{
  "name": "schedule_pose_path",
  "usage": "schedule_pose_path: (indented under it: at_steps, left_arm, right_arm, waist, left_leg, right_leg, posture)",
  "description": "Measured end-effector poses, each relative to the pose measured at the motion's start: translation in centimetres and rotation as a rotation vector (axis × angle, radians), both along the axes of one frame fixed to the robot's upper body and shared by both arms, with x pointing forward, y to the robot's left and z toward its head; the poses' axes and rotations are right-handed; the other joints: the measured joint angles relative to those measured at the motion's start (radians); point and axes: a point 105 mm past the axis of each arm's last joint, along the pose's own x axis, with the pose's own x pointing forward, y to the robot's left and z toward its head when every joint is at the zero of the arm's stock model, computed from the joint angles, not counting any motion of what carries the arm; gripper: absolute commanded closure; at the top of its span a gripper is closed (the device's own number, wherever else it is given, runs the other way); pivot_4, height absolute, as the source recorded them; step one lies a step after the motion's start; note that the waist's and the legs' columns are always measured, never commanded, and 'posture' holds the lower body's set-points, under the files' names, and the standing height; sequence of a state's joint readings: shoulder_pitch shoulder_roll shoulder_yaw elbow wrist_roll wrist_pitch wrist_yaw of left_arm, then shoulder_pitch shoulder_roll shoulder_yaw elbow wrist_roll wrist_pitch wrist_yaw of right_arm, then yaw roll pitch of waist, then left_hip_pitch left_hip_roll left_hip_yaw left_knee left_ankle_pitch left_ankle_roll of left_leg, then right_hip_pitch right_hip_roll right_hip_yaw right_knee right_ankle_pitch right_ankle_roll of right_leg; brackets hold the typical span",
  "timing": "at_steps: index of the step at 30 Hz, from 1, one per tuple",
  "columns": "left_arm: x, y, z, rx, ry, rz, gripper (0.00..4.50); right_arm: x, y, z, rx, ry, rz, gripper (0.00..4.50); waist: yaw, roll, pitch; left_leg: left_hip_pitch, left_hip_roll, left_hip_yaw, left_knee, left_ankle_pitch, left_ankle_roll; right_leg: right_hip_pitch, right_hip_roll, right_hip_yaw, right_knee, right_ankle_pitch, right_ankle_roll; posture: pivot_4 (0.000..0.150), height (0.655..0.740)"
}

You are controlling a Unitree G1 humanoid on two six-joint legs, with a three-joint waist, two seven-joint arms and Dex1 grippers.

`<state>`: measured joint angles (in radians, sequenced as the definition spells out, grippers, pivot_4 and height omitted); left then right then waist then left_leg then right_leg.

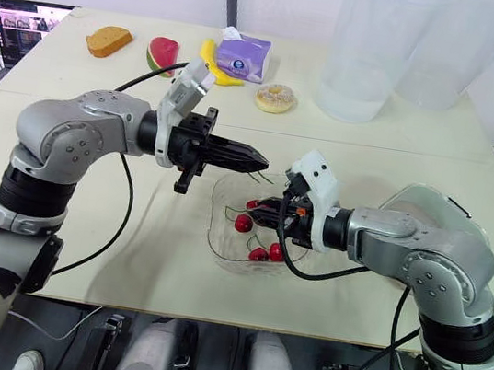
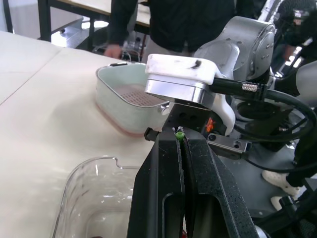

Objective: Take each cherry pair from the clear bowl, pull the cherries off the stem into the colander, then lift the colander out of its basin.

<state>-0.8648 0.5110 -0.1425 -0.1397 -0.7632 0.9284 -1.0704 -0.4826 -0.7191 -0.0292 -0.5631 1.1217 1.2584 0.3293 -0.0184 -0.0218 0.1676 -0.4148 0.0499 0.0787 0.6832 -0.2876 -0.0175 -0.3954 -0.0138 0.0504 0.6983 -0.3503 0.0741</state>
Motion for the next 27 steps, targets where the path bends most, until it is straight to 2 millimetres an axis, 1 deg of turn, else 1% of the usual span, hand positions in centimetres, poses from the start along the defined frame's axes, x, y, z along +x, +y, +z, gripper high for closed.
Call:
schedule_pose_path:
  at_steps: [3,5,6,7,8,10,13,16,17,19,20,22,23,24,26,27]
  left_arm:
    - [0.1,0.2,-0.2,0.005,0.005,0.008,4.50]
    - [0.2,0.6,-0.5,0.012,0.013,0.024,4.50]
    - [0.3,0.9,-0.7,0.014,0.018,0.039,4.50]
    - [0.4,1.0,-0.7,0.014,0.019,0.045,4.50]
    - [0.4,1.1,-0.7,0.015,0.018,0.053,4.50]
    - [0.4,1.3,-0.6,0.016,0.009,0.062,4.50]
    - [0.2,1.4,-0.6,0.011,0.005,0.070,4.50]
    - [0.0,1.4,-0.7,0.016,0.010,0.080,4.50]
    - [0.0,1.4,-0.7,0.016,0.009,0.081,4.50]
    - [-0.1,1.3,-0.7,0.014,0.009,0.077,4.50]
    - [-0.3,1.2,-0.7,0.014,0.011,0.073,4.50]
    - [-0.3,1.1,-0.7,0.013,0.016,0.073,4.50]
    - [-0.3,1.1,-0.7,0.013,0.018,0.074,4.50]
    - [-0.3,1.1,-0.7,0.012,0.019,0.075,4.50]
    - [-0.3,0.9,-0.7,0.009,0.020,0.074,4.50]
    - [-0.3,0.9,-0.7,0.009,0.020,0.074,4.50]
  right_arm:
    - [0.0,-0.6,1.5,0.050,-0.029,-0.010,3.91]
    - [-0.1,-1.6,2.7,0.061,-0.062,-0.030,3.91]
    - [-0.3,-2.6,3.7,0.072,-0.089,-0.055,3.91]
    - [-0.3,-3.0,4.0,0.075,-0.098,-0.066,3.91]
    - [-0.4,-3.9,4.7,0.082,-0.117,-0.093,3.91]
    - [-0.5,-6.3,5.8,0.063,-0.160,-0.184,3.91]
    - [-0.2,-11.2,6.1,-0.011,-0.189,-0.395,3.91]
    - [-0.6,-16.6,5.3,-0.082,-0.174,-0.621,3.91]
    - [-0.9,-18.0,5.0,-0.106,-0.169,-0.677,3.91]
    - [-1.5,-19.9,4.4,-0.155,-0.169,-0.750,3.91]
    - [-1.8,-20.7,3.8,-0.188,-0.158,-0.783,3.91]
    - [-2.5,-21.8,2.5,-0.240,-0.130,-0.828,3.91]
    - [-2.8,-21.9,1.7,-0.255,-0.112,-0.837,3.91]
    - [-2.9,-21.9,1.1,-0.256,-0.098,-0.842,3.91]
    - [-2.9,-21.9,0.3,-0.267,-0.080,-0.850,3.91]
    - [-2.9,-22.0,0.1,-0.274,-0.077,-0.856,3.42]
  waist:
    - [0.001,0.000,0.000]
    - [0.001,0.000,0.000]
    - [0.004,0.000,0.000]
    - [0.004,0.000,0.000]
    - [0.006,0.000,0.000]
    - [0.007,0.000,0.000]
    - [0.006,0.000,0.000]
    - [0.007,0.000,0.000]
    - [0.007,0.000,0.000]
    - [0.004,0.000,0.000]
    - [0.003,0.000,0.000]
    - [0.001,0.001,0.000]
    - [0.000,0.001,0.000]
    - [-0.001,0.001,0.000]
    - [-0.001,0.001,0.000]
    - [0.000,0.001,0.000]
  left_leg:
    - [0.000,0.000,0.000,0.000,0.000,0.000]
    - [0.000,0.000,0.000,0.000,0.000,0.000]
    - [0.000,0.000,0.000,0.000,0.000,0.000]
    - [0.000,0.000,0.000,0.000,0.000,0.000]
    - [-0.001,0.000,0.000,0.000,0.000,0.000]
    - [-0.001,-0.001,0.000,0.000,0.000,0.001]
    - [-0.001,-0.001,0.000,0.000,-0.001,0.001]
    - [-0.001,-0.001,0.000,0.000,0.001,-0.001]
    - [0.000,0.000,-0.001,0.000,0.001,-0.002]
    - [0.001,0.000,0.000,0.000,0.001,-0.002]
    - [0.003,0.000,-0.001,-0.001,0.001,-0.002]
    - [0.005,0.000,0.000,-0.002,0.001,-0.002]
    - [0.005,0.000,0.000,-0.002,0.001,-0.002]
    - [0.005,0.000,0.000,-0.002,0.004,-0.007]
    - [0.005,0.000,0.000,-0.002,0.004,-0.008]
    - [0.005,0.000,0.000,-0.002,0.004,-0.008]
  right_leg:
    - [0.000,0.000,0.000,0.000,0.000,0.000]
    - [0.000,0.000,0.000,0.000,0.000,0.000]
    - [0.000,0.000,0.000,0.000,0.000,0.000]
    - [0.000,0.000,0.000,0.000,0.000,0.000]
    - [0.000,0.000,-0.001,0.000,0.000,0.000]
    - [0.000,-0.001,-0.001,-0.001,0.000,0.000]
    - [0.001,-0.001,-0.001,-0.002,0.000,0.000]
    - [0.002,0.000,-0.001,-0.002,0.000,0.000]
    - [0.002,0.000,-0.001,-0.002,0.000,0.000]
    - [0.003,0.001,0.000,-0.002,0.000,0.000]
    - [0.004,0.001,0.000,-0.002,0.000,0.000]
    - [0.005,0.002,0.001,-0.002,0.000,0.000]
    - [0.006,0.002,0.001,-0.002,0.000,0.000]
    - [0.006,0.002,0.001,-0.002,0.000,0.000]
    - [0.006,0.002,0.001,-0.002,0.000,0.000]
    - [0.006,0.002,0.001,-0.002,0.000,0.000]
  posture:
    - [0.150,0.7400]
    - [0.150,0.7400]
    - [0.150,0.7400]
    - [0.150,0.7400]
    - [0.150,0.7400]
    - [0.150,0.7400]
    - [0.150,0.7400]
    - [0.150,0.7400]
    - [0.150,0.7400]
    - [0.150,0.7400]
    - [0.150,0.7400]
    - [0.150,0.7400]
    - [0.150,0.7400]
    - [0.150,0.7400]
    - [0.150,0.7400]
    - [0.150,0.7400]
